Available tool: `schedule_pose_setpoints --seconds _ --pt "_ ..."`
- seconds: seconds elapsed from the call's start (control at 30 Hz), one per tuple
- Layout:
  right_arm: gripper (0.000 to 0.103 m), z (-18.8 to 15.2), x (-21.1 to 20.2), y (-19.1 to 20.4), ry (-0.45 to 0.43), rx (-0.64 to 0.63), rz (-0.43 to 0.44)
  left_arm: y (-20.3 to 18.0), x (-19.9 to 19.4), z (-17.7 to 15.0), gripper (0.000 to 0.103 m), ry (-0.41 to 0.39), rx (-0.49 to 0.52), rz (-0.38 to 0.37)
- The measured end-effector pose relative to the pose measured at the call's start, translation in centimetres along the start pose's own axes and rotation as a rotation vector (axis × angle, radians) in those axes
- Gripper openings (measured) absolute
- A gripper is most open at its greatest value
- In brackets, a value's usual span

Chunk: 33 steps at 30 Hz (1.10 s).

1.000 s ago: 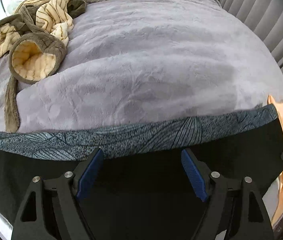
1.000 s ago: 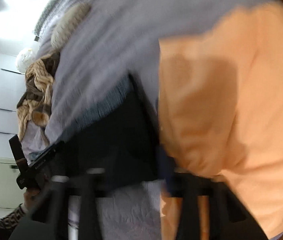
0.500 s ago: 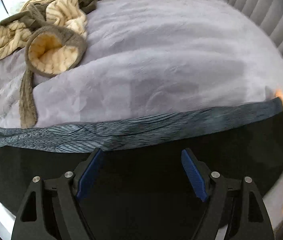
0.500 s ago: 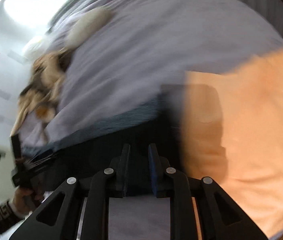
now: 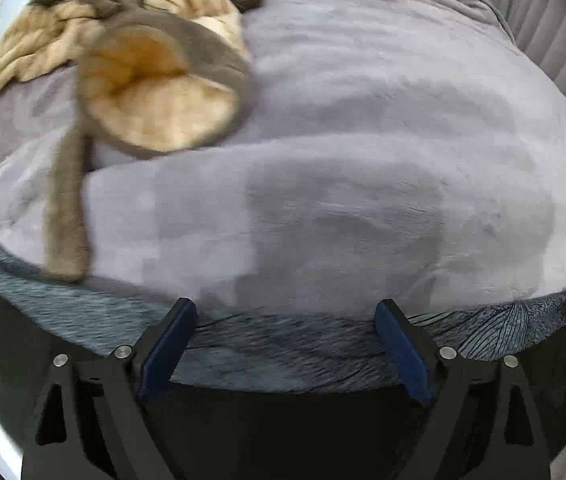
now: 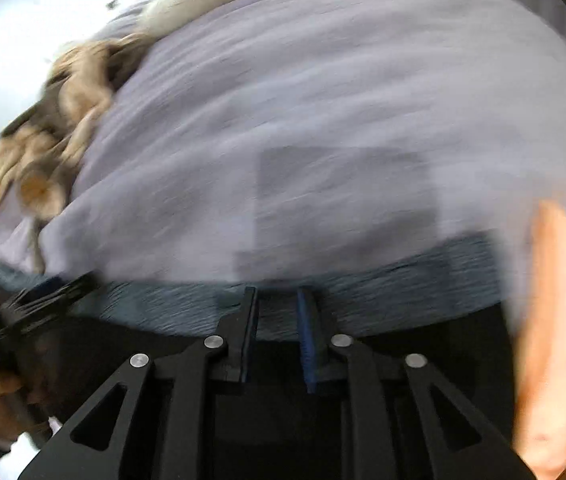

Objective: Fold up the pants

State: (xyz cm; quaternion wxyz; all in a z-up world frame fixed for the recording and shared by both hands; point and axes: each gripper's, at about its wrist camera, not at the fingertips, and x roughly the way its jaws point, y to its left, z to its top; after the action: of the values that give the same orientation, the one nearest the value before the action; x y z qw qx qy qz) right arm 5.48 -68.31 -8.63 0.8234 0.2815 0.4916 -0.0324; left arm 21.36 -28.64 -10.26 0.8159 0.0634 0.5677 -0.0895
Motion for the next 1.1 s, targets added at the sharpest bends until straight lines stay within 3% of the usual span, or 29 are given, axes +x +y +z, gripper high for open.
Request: schedule_pose_setpoints --seconds 0.03,0.07,0.13,0.2,0.33,0.5,0.8,0.93,1.1 --pt "0.036 -0.1 -0.9 -0.5 -0.006 0.018 0.013 0.8 -0.9 -0.4 0.092 -0.006 0.006 0.002" --pt "0.055 -0.6 -2.2 -1.0 -0.021 0.033 0.022 1.5 -1.7 -0.9 0.092 -0.011 0.018 0.013" --pt "0.066 -2.5 -4.8 -2.0 -0.048 0.043 0.013 3.1 -3.0 -2.4 0.092 -0.015 0.035 0.051" --pt "0.066 -4.3 -5.9 -2.5 -0.04 0.05 0.014 4.6 -3.9 -4.2 0.092 -0.001 0.02 0.081" --pt "0.066 -8.1 -4.7 -4.4 0.034 0.113 -0.027 8.9 -2.8 -8.8 0.092 0.13 -0.092 0.148" --pt "0.067 -9.8 -6.4 -3.7 0.04 0.093 -0.036 11.0 -5.2 -11.9 0.092 0.171 -0.16 0.157" --pt "0.075 -13.7 -8.7 -1.0 0.124 0.098 0.076 13.8 -11.7 -16.6 0.092 0.171 -0.236 0.166" --pt "0.076 -14.9 -7.9 2.0 0.161 0.071 0.111 17.4 -13.6 -18.8 0.092 0.159 -0.277 0.172" --pt "0.076 -16.1 -7.1 6.7 0.177 0.051 0.153 19.8 -14.1 -18.9 0.092 0.153 -0.268 0.181"
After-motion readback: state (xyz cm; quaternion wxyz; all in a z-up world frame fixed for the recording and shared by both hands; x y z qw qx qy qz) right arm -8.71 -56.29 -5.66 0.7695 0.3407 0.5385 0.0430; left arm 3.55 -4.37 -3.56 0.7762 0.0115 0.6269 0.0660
